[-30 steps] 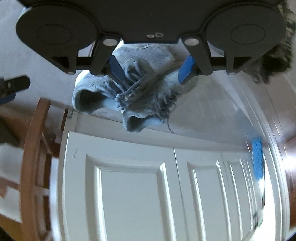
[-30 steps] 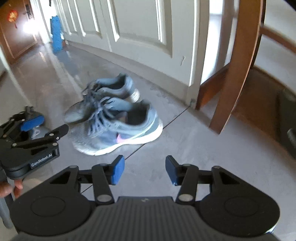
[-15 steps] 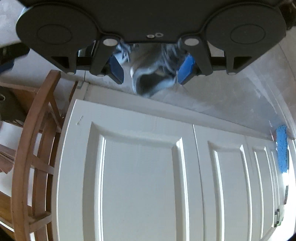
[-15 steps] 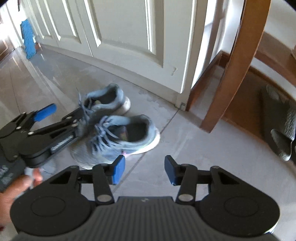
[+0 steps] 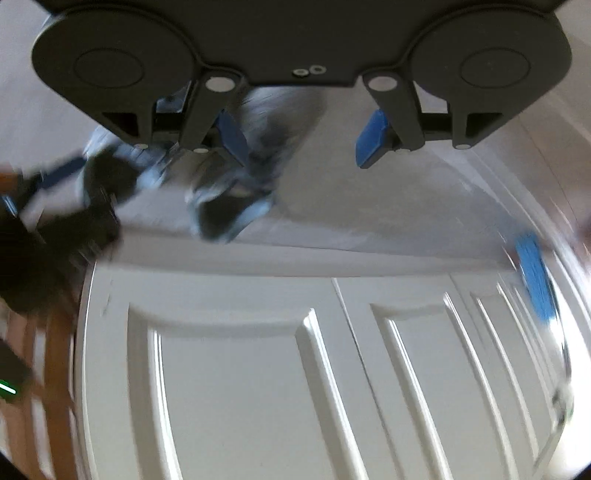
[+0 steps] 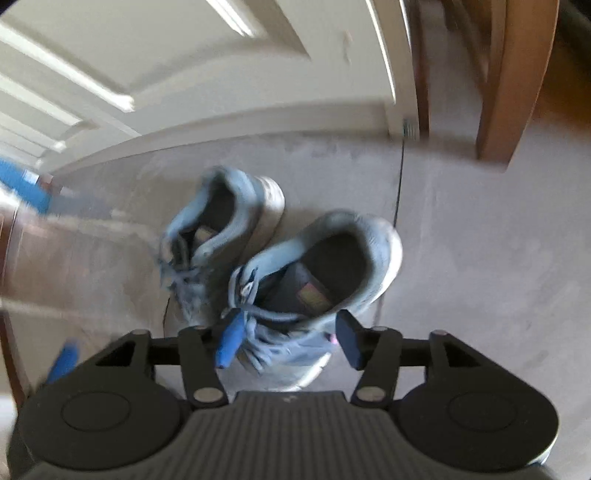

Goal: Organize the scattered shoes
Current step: 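Insert the right tool fingers into both grey-blue sneakers and close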

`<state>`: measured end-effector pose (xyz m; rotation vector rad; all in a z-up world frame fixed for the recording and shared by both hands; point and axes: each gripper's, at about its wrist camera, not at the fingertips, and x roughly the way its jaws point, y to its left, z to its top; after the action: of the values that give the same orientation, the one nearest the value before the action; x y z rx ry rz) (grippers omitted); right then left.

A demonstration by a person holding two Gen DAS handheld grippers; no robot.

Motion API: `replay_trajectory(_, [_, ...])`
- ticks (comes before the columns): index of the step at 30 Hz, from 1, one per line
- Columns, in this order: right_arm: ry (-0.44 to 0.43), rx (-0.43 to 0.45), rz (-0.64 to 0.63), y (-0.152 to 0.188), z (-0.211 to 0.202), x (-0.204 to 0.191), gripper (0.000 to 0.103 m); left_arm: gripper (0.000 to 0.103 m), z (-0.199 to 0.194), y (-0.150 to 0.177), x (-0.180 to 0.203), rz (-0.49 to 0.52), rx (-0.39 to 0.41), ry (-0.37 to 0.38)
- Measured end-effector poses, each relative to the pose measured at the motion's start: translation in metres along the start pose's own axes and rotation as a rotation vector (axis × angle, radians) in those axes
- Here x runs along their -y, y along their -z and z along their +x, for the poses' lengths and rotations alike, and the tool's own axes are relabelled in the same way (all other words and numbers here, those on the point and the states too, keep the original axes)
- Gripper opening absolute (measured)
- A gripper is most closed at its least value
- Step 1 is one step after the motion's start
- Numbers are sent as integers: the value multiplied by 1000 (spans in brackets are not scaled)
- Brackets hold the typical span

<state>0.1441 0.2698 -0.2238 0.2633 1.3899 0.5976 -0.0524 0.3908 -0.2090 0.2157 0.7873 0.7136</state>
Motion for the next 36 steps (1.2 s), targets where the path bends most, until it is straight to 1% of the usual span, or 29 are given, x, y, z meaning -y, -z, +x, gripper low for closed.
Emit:
replay_trajectory(3, [-17,40,79,-11,23,1,61,65,-4,7,-11,-28,-18,-20])
replay_trajectory(5, [-11,59,95,-18,33,-2,62,65,-10,13,-13,-34,-23,-18])
replay_trajectory(6, [-12,62,97,-20,35,-3,62,65,-12,15,-13,-27,-22,-20])
replay_trajectory(9, [-18,82,128,-24,45,-10,68,65,-16,18,-10,-2,-19,-15])
replay_trajectory(11, [-23,96,156,-26,48,-13,69,65,-21,20,-9,11,-8,-19])
replay_trajectory(14, [-97,106,170,-27,47,-22,68,65,-24,20,-11,6,-1,-22])
replay_trajectory(15, [-102,123,151,-28,46,-27,68,65,-24,20,-12,-1,-1,-21])
replay_trajectory(16, [-86,160,98,-29,45,-39,69,65,-23,20,-12,-6,-3,-22])
replay_trajectory(18, [-29,160,70,-29,49,-51,71,65,-19,21,-11,-17,-8,-21])
replay_trajectory(20, [33,150,34,-27,58,-59,71,65,-17,21,-10,-30,-17,-17])
replay_trajectory(22, [75,137,10,-23,69,-60,70,65,-18,21,-9,-41,-22,-9])
replay_trajectory(23, [92,136,-1,-21,75,-61,69,65,-18,20,-9,-44,-20,-3])
replay_trajectory(25, [103,162,-52,-18,77,-66,69,65,-19,20,-7,-35,-17,3])
replay_trajectory(26, [112,170,-82,-17,78,-69,66,65,-19,20,-6,-27,-14,7])
replay_trajectory(27, [113,174,-104,-16,78,-70,55,65,-20,20,-4,-23,-13,10])
replay_trajectory(28, [114,180,-151,-16,77,-71,53,65,-19,20,-4,-23,-11,11])
replay_trajectory(30, [71,177,-216,-16,73,-64,44,65,-19,18,-5,-34,-2,13])
replay_trajectory(33, [14,191,-323,-11,63,-54,38,65,-17,14,-8,-68,5,14])
replay_trajectory(36, [-50,262,-433,4,40,-37,37,65,-13,5,-4,-81,28,18])
